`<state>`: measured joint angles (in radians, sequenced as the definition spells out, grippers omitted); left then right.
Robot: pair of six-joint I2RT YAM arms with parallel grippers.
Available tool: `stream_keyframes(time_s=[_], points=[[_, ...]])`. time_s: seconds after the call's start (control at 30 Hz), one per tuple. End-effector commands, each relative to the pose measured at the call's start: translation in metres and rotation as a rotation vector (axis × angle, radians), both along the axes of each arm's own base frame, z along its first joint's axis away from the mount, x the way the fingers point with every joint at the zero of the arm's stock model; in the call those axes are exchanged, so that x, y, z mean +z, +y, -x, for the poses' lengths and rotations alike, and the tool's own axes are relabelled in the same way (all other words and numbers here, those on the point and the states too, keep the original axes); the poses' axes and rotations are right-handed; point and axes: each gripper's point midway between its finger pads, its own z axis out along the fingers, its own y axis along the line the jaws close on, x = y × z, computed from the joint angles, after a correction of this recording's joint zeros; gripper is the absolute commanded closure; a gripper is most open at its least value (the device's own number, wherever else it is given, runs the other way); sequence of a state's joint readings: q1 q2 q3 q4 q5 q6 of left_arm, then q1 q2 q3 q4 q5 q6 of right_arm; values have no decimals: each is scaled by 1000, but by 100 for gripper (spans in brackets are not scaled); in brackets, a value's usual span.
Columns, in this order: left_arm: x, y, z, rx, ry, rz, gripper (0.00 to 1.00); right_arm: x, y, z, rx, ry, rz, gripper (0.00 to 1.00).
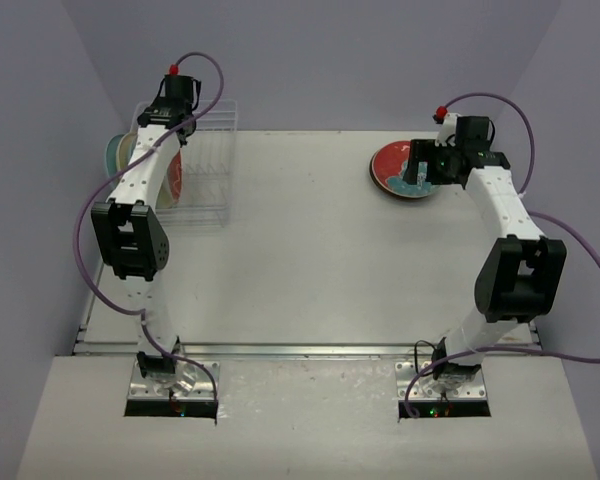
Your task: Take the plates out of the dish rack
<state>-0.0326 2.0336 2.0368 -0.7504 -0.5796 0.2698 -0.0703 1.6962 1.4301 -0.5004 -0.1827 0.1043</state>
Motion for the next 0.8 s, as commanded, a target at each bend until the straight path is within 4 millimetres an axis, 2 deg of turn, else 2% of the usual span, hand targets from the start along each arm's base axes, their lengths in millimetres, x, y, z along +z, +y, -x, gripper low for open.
stream_keyframes(time_s=[0.0, 0.07, 0.1, 0.17, 0.3, 0.37, 0.43, 0.5, 0.53, 0.57, 0.63, 0.67, 0.77], points=[[207, -20, 18, -31, -536, -161, 100, 25, 10, -4, 25, -80, -12, 1], [239, -52, 36, -76, -620, -230, 100, 26, 12, -4, 29, -80, -12, 1], [247, -60, 42, -98, -627, -278, 100, 26, 13, -4, 30, -78, -11, 1], [259, -88, 47, -138, -685, -296, 100, 28, 14, -4, 35, -79, -11, 1], [275, -120, 65, -215, -725, -282, 100, 37, 23, -1, 71, -97, -41, 1], [261, -142, 68, -315, -690, -195, 100, 43, 36, 4, 125, -107, -88, 1], [259, -166, 69, -421, -712, -68, 100, 48, 49, 9, 187, -118, -143, 1], [228, -204, 79, -623, -582, 119, 100, 53, 70, 20, 268, -127, -238, 1], [218, -228, 85, -738, -541, 211, 100, 57, 78, 23, 300, -140, -277, 1], [210, -242, 91, -795, -503, 278, 100, 61, 86, 28, 339, -151, -317, 1], [186, -280, 113, -977, -385, 457, 100, 71, 104, 43, 423, -178, -408, 1], [170, -293, 124, -1039, -314, 519, 100, 74, 112, 53, 466, -185, -451, 1], [146, -331, 159, -1241, -170, 707, 100, 81, 123, 63, 523, -216, -511, 1]])
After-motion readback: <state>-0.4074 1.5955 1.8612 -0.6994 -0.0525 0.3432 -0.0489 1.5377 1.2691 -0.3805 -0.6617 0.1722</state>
